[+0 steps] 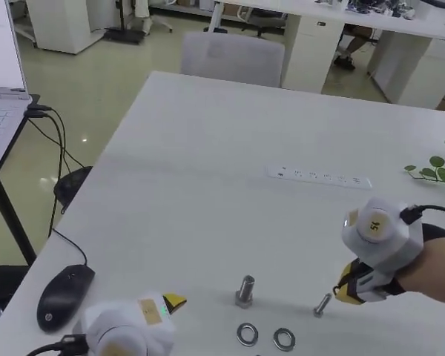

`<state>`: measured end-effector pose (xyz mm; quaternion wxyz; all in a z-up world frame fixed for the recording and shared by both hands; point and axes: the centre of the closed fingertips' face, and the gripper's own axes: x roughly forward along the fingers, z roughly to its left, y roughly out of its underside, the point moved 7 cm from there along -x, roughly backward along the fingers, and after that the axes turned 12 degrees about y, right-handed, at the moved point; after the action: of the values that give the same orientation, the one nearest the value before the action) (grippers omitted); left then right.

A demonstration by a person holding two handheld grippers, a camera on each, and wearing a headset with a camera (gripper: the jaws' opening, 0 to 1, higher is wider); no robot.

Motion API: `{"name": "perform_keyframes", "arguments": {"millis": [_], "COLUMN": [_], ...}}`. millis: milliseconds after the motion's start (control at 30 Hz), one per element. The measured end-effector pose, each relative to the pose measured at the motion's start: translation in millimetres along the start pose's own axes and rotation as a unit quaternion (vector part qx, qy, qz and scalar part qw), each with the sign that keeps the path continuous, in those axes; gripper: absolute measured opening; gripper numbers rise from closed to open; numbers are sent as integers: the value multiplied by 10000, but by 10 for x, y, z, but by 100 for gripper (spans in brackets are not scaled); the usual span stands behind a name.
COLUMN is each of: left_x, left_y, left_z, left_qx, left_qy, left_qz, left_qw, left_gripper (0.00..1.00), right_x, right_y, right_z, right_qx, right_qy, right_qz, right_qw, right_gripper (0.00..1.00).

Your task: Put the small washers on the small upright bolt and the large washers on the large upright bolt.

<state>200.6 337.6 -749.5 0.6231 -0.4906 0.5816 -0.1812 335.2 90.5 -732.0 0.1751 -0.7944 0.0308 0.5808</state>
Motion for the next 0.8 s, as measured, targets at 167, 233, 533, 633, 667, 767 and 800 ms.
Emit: {"name": "perform_keyframes", "arguments": {"millis": [167, 233, 533, 633, 667, 767, 800], "left_x": [10, 15, 13, 2, -1, -1, 1], "left_y": [-13, -2, 17, -2, 3, 12, 17], "left_z": [1, 5, 0, 7, 11, 10, 10], "left_qx": [-8, -20, -92, -89, -72, -73, -71], "left_qy": [8, 24, 31, -9, -29, -21, -23], "left_qz": [-2, 17, 37, -5, 2, 42, 57], "left_qw": [10000, 10000, 9999, 10000, 10000, 10000, 10000], "left_gripper": [90, 89, 88, 88, 89, 88, 88], "right_x": [80, 101, 177, 199, 200, 218, 227], "right_y": [3, 5, 3, 14, 14, 23, 25], "right_z": [-32, -27, 6, -1, 5, 23, 20], "right_qx": [48, 43, 19, 34, 34, 6, -1], "right_qy": [9, -35, -114, -114, -126, -145, -146], "right_qz": [46, 64, 95, 110, 104, 129, 127], "right_qw": [10000, 10000, 9999, 9999, 9999, 9998, 9998], "right_gripper": [12, 12, 12, 12, 12, 12, 12]}}
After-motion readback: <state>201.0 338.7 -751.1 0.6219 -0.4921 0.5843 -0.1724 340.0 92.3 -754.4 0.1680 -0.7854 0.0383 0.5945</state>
